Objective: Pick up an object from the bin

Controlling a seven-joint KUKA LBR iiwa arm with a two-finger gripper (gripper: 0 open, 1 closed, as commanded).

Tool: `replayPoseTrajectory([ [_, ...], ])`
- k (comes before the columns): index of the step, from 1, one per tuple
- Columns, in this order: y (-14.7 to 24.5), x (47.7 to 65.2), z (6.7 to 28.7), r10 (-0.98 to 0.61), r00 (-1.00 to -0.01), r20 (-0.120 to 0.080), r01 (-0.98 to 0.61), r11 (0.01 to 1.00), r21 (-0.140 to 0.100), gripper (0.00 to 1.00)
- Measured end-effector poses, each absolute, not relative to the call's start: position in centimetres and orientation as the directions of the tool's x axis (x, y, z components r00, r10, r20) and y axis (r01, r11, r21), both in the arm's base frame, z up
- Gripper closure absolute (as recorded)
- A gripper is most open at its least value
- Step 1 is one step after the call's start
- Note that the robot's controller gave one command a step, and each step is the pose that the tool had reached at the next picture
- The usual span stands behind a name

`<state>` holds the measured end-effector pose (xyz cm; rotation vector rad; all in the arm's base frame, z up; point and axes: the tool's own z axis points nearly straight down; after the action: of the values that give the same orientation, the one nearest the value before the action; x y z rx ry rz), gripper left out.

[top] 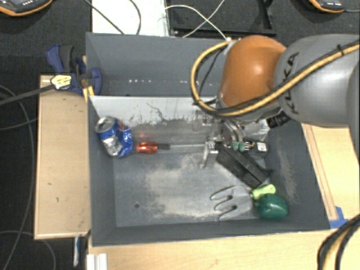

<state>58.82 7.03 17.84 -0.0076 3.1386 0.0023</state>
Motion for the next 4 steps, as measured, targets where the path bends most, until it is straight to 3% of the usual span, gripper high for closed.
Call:
replayPoseTrajectory([
  [1, 15.9, 58.9, 6.8, -0.032, -0.999, 0.009, -0.032, 0.999, 0.003, 0.0],
  [2, 14.5, 58.7, 12.5, -0.001, -1.0, -0.007, -0.001, 1.0, 0.003, 0.0],
  [3, 18.9, 59.2, 10.0, 0.153, -0.988, 0.006, 0.153, 0.988, 0.005, 0.0],
  [4, 20.4, 58.9, 7.0, 0.084, -0.996, -0.007, 0.084, 0.997, 0.004, 0.0],
])
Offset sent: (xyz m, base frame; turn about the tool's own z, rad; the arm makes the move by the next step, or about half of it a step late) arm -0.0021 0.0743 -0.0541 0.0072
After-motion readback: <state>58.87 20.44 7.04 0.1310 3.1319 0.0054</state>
